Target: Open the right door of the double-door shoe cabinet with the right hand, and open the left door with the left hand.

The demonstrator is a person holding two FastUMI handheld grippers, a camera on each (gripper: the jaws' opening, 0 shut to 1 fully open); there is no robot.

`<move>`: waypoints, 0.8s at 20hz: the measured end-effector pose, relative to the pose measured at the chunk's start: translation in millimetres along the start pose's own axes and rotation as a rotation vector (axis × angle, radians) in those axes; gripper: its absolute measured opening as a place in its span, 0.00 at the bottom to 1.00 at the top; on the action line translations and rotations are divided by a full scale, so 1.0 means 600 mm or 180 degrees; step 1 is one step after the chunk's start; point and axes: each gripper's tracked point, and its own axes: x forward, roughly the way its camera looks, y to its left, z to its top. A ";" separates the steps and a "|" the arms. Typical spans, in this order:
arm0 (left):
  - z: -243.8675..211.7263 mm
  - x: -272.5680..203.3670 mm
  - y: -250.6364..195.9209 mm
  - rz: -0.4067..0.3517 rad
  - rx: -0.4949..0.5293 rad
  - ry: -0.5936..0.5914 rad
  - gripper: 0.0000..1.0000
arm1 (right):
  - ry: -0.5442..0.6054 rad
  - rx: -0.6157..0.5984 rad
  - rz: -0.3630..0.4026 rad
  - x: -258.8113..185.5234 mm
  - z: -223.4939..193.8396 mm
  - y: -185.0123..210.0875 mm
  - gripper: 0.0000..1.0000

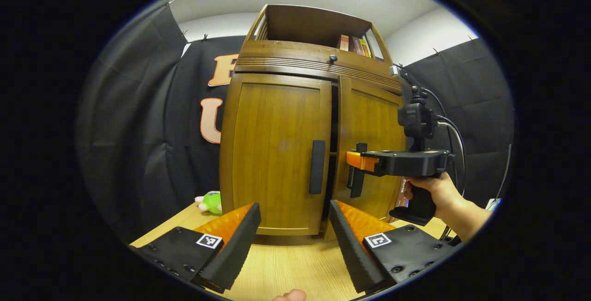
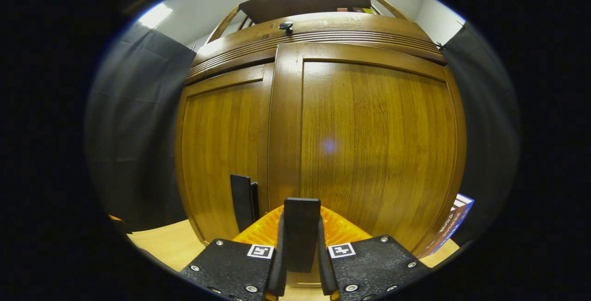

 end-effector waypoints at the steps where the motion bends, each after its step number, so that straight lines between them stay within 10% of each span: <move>1: 0.002 -0.003 -0.007 -0.0027 -0.0006 -0.0009 0.96 | 0.0004 0.0002 0.0031 -0.007 0.001 -0.001 0.29; 16: 0.024 -0.027 -0.048 -0.0126 -0.0045 -0.0122 0.96 | -0.0072 0.0024 0.0282 -0.220 0.017 -0.061 0.29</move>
